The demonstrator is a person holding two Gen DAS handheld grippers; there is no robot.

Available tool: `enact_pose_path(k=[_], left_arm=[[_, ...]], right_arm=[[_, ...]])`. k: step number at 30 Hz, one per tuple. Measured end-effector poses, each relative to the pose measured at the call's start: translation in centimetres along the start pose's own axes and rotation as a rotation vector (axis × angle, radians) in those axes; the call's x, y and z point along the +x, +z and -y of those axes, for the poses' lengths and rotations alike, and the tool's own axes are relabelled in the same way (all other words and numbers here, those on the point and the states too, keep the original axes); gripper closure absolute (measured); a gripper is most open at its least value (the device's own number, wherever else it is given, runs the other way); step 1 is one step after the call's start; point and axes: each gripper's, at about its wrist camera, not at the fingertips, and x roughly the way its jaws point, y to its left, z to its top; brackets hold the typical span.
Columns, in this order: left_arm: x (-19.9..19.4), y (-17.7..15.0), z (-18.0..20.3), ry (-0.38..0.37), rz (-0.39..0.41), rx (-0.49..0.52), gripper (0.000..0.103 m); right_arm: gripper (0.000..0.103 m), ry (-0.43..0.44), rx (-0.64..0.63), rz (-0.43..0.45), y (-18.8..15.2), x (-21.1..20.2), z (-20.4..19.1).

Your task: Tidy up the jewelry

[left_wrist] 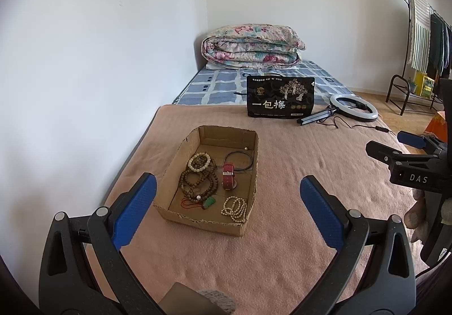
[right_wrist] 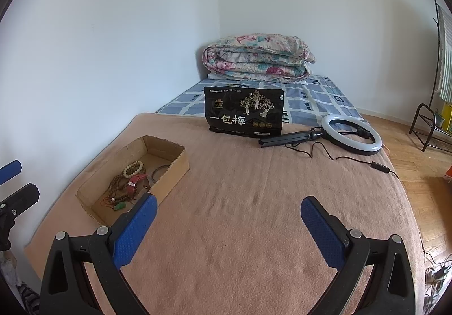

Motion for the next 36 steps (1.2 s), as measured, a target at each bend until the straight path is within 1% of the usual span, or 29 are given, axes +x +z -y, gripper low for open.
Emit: enact_pose_path(k=[28,36], left_arm=[[0.25,-0.01,-0.25,0.000,-0.007,-0.008,0.000],[0.14,-0.90,-0.02,-0.007,-0.029,-0.021,0.000]], right_arm=[[0.000,0.009,0.012,-0.015,-0.36,0.23,0.21],[0.000,0.011,0.014,-0.019,-0.35,0.23,0.12]])
